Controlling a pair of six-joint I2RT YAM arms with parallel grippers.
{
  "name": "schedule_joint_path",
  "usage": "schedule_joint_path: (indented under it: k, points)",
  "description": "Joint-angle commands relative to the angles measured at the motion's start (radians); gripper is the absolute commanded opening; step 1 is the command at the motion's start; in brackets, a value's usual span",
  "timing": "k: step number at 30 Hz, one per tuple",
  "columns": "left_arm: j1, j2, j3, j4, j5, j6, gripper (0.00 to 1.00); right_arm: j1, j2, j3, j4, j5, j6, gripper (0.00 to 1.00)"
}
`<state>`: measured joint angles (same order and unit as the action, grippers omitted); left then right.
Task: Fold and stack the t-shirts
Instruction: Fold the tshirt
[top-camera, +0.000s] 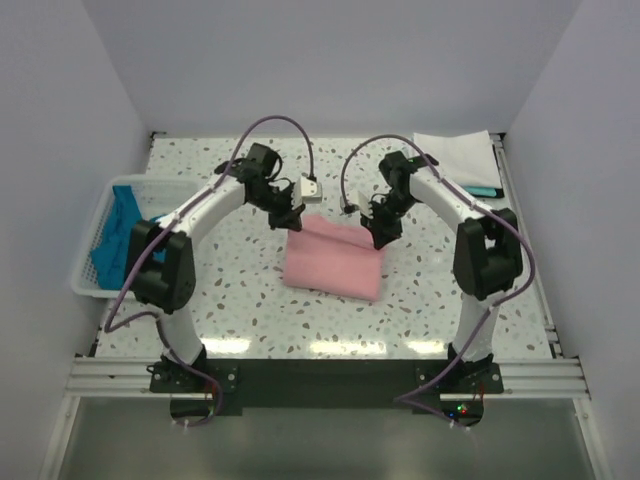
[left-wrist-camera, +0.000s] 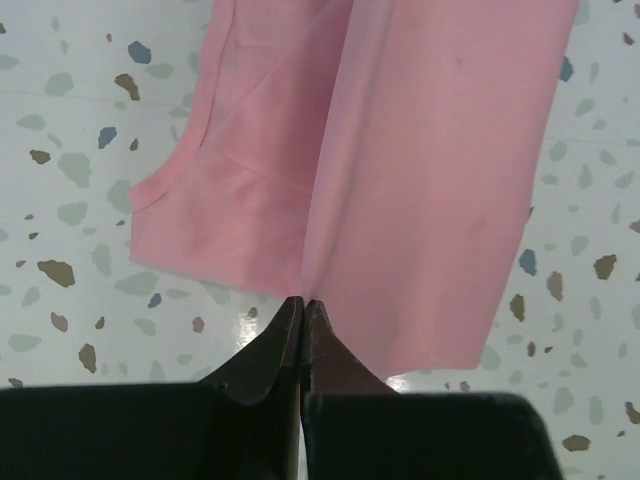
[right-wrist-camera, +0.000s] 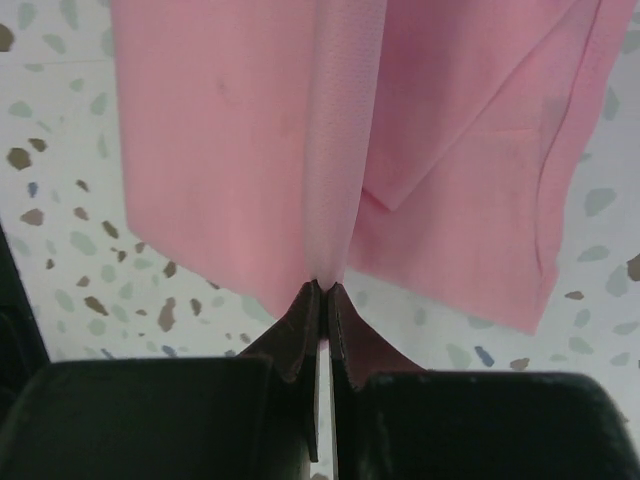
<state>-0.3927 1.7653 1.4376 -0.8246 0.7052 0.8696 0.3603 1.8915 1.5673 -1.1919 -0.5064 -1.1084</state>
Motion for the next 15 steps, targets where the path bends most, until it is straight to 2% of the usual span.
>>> schedule_joint_path:
  k: [1, 5, 9, 12, 15]
  points:
    - [0.051, 0.145, 0.128, 0.022, -0.022, 0.019, 0.02, -0.037, 0.085, 0.103, 0.014, 0.020, -0.048, 0.00]
    - [0.058, 0.278, 0.196, 0.036, -0.033, 0.019, 0.04, -0.044, 0.231, 0.172, 0.049, 0.017, -0.031, 0.00]
    - [0.060, 0.353, 0.162, 0.064, -0.055, 0.000, 0.05, -0.043, 0.308, 0.179, 0.115, 0.020, 0.008, 0.00]
    - [0.058, 0.324, 0.072, 0.081, -0.026, -0.020, 0.05, -0.031, 0.313, 0.114, 0.181, 0.037, 0.021, 0.00]
    - [0.058, 0.223, -0.095, 0.116, 0.002, -0.034, 0.04, 0.006, 0.272, 0.028, 0.222, 0.040, 0.035, 0.00]
